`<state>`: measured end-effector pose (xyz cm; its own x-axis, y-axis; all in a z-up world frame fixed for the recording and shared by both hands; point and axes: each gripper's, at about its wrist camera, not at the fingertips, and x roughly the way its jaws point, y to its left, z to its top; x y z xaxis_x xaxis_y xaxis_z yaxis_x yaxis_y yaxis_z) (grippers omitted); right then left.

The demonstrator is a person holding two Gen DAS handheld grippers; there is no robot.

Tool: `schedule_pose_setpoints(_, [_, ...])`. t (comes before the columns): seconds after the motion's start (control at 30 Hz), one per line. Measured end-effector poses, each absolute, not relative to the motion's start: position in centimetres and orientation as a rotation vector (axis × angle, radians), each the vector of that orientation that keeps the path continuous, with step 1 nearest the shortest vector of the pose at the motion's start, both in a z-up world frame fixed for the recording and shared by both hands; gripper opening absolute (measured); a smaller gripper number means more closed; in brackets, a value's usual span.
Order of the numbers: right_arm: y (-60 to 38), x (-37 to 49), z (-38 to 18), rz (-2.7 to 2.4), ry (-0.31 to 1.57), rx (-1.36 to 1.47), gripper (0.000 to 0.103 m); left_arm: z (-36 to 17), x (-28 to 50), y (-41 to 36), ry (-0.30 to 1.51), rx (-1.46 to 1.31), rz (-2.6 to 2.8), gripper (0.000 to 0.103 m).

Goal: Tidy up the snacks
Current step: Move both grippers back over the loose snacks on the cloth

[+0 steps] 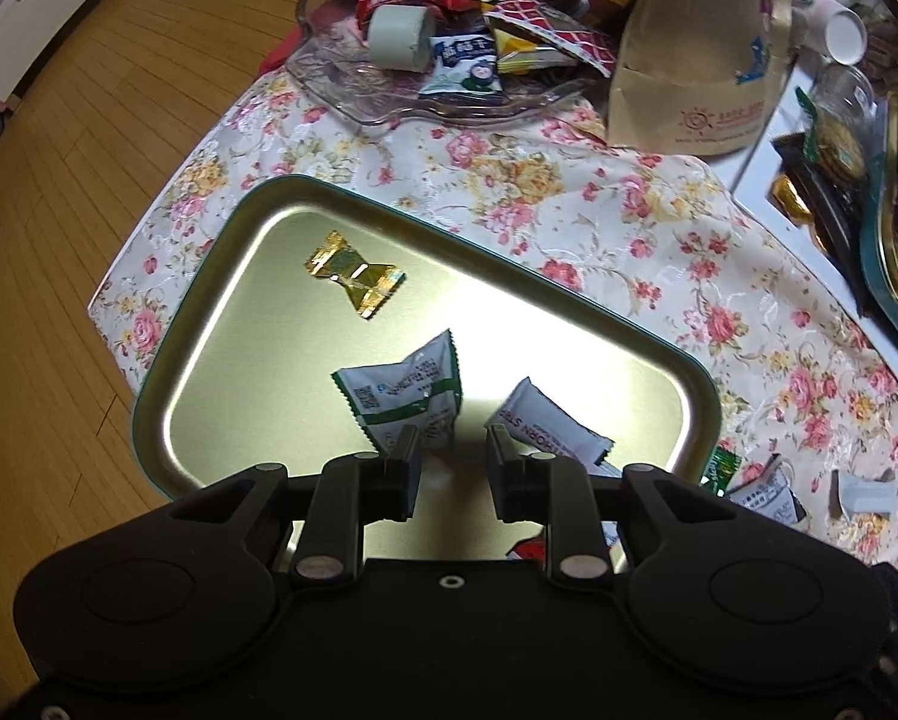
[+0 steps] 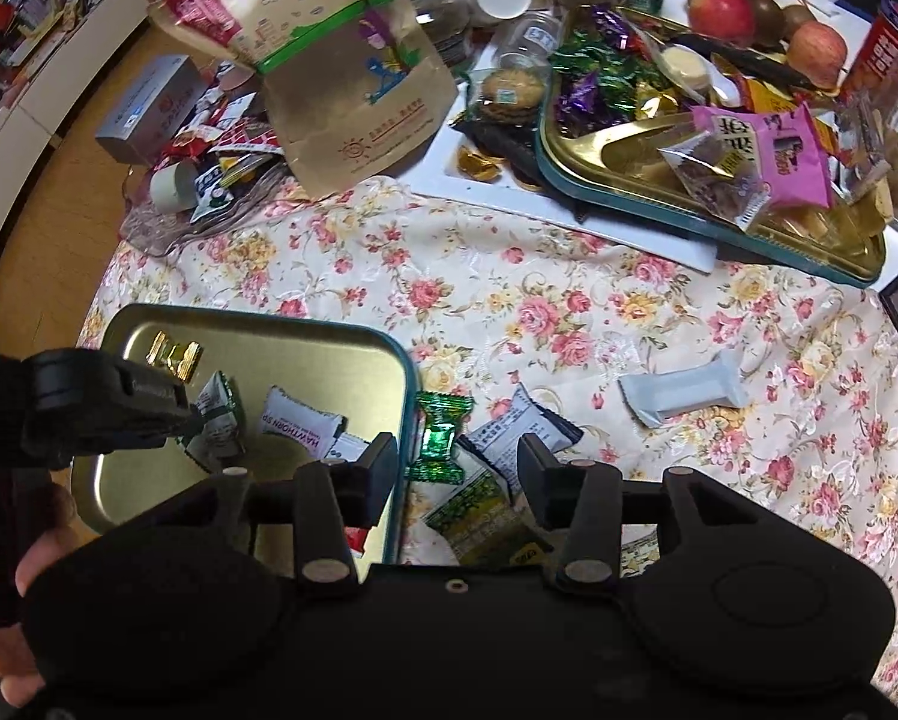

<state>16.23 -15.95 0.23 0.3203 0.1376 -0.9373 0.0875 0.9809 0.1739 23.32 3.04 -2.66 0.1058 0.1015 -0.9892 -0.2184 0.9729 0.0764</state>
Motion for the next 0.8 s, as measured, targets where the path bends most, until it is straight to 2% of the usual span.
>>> schedule_pose_setpoints(0.8, [-22.8, 16.3, -0.9, -0.133, 1.286, 0.361, 0.047, -3.2, 22.3, -1.4, 1.494, -0.086, 0.075, 0.034])
